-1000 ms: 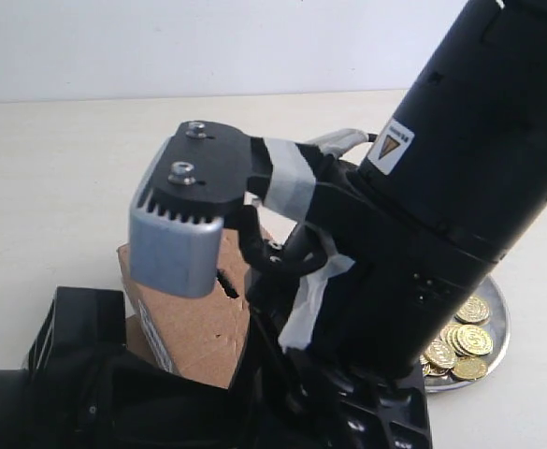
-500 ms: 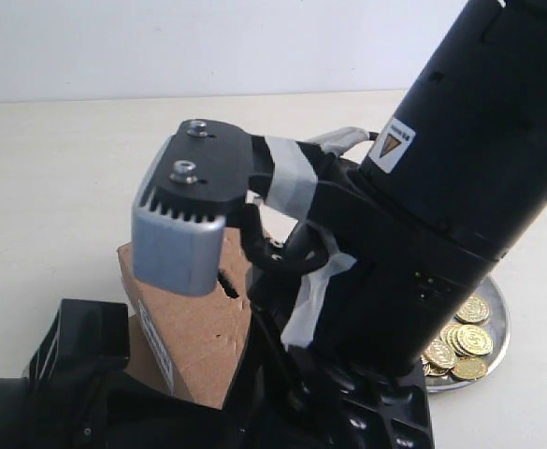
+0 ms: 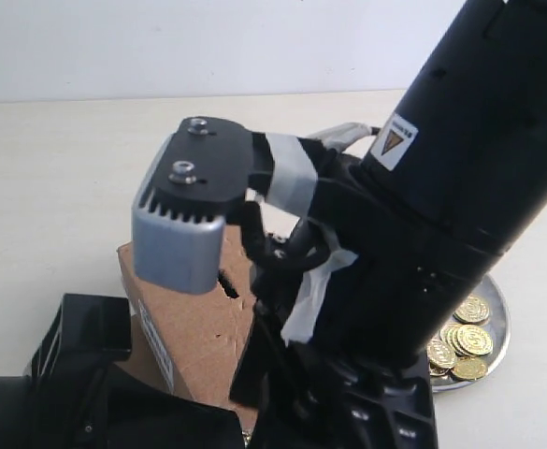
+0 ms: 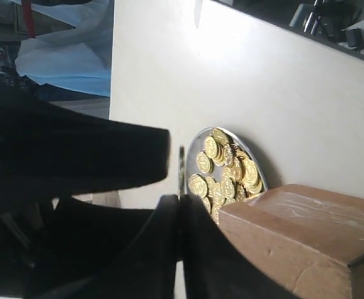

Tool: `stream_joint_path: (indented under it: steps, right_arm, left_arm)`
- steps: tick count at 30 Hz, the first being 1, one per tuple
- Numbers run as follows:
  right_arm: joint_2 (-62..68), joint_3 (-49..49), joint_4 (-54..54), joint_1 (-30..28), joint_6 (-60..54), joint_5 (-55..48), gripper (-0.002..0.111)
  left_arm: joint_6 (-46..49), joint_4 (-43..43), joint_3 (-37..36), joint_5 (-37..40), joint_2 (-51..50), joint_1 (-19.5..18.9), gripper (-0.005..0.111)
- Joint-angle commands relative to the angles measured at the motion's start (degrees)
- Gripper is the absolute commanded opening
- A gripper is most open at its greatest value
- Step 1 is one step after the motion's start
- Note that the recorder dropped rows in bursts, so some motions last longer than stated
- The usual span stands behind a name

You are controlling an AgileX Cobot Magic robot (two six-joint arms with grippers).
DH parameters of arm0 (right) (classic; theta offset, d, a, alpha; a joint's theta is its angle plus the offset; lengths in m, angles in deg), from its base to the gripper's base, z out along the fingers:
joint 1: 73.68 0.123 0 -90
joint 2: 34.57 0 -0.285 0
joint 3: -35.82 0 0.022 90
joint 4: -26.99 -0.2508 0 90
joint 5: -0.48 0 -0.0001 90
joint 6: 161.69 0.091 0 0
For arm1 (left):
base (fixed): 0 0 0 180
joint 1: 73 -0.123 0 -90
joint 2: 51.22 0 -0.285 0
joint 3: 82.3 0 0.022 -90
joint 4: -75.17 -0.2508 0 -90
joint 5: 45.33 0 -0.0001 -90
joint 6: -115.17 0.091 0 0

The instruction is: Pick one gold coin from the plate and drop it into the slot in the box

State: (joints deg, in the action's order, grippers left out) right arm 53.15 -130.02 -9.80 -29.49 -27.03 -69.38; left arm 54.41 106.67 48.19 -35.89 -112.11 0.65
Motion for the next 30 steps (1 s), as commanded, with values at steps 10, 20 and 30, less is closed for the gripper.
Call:
stream_joint_path:
  steps: [10, 20, 30]
  right_arm:
    - [-22.28, -6.57, 48.12, 0.16, 36.42, -0.11, 0.066]
    - [-42.58, -3.8, 45.57, 0.16, 43.61, -0.11, 0.062]
    - [-54.63, 7.76, 45.78, 0.16, 43.61, -0.11, 0.062]
  left_arm:
    - [-10.68, -1.46, 1.35, -0.83, -2.53, -10.15, 0.0]
    - [-11.43, -19.77, 18.72, 17.43, -22.74, -24.72, 0.0]
    - [-14.8, -28.52, 32.83, 34.42, -35.48, -27.14, 0.0]
